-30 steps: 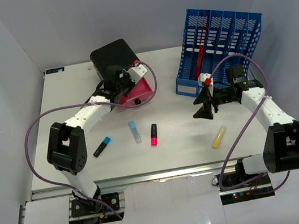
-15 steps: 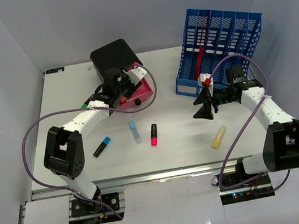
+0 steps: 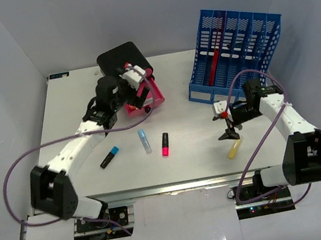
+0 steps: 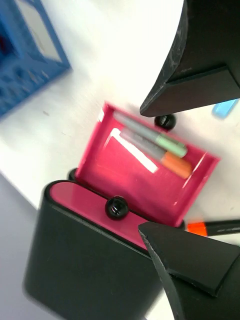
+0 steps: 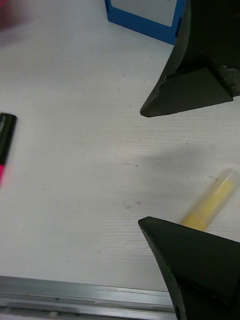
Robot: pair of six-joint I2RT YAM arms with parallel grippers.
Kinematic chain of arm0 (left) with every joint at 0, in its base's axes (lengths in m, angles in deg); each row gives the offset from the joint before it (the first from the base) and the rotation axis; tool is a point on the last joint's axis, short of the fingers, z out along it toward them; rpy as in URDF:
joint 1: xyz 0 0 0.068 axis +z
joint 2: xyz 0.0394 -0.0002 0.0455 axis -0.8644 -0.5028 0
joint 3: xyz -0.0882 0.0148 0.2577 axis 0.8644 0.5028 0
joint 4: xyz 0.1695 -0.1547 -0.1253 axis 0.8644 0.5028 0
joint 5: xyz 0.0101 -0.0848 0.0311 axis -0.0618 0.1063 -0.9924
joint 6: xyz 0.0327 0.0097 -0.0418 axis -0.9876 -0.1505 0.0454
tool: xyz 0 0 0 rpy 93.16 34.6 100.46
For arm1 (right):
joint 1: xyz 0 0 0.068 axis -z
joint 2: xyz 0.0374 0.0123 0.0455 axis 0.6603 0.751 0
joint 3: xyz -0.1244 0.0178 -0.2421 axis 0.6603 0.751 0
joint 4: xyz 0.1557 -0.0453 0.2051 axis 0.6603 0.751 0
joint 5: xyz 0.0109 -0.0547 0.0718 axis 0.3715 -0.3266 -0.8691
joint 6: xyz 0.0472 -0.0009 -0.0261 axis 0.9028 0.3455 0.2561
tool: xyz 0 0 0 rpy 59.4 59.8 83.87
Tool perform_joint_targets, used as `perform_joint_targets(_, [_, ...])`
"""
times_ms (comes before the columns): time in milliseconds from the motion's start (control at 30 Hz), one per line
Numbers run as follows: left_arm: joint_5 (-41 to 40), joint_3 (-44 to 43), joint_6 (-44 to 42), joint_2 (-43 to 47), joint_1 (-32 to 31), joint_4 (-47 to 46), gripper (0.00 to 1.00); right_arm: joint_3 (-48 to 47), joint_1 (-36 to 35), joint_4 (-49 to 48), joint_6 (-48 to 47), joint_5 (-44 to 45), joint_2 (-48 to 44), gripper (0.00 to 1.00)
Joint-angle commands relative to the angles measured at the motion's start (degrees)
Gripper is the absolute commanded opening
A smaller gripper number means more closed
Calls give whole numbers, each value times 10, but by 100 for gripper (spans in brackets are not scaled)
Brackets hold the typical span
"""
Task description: Organize the desk
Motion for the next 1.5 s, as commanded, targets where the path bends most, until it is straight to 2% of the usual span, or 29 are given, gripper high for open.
perform_joint_targets(0, [25, 57, 188, 162, 2, 49, 98, 19, -2, 115, -329, 210, -23, 94])
perform_joint_targets(167, [31, 162, 253, 298, 8, 113, 98, 9, -2, 153, -367, 297, 20, 92])
perform_joint_targets(267, [6, 234, 277, 375, 10, 125, 98, 28, -2, 140, -363, 326, 31, 89])
perform_joint_targets(433, [-41, 294, 278, 492, 11, 144, 98, 85, -16, 96, -349, 383, 14, 86])
perform_joint_targets(567, [-51, 324, 277, 523, 11, 140, 98, 118, -30, 27, -324, 381, 12, 84])
perform_joint_targets(900, [-62, 332, 279, 540, 11, 145, 98, 107, -63, -11, -280, 358, 50, 79])
perform_joint_targets(1067, [-69, 332, 278, 545, 11, 147, 98, 113, -84, -29, -249, 384, 68, 66])
perform_joint_targets(1200, [-74, 333, 278, 553, 11, 147, 98, 98, -93, -15, -232, 396, 88, 49])
perform_joint_targets(1300, [-78, 333, 277, 554, 11, 147, 98, 93, -103, -17, -218, 412, 101, 41])
perform_joint_targets(1467, [-80, 333, 277, 555, 11, 147, 98, 34, -128, -30, -124, 394, 120, 25])
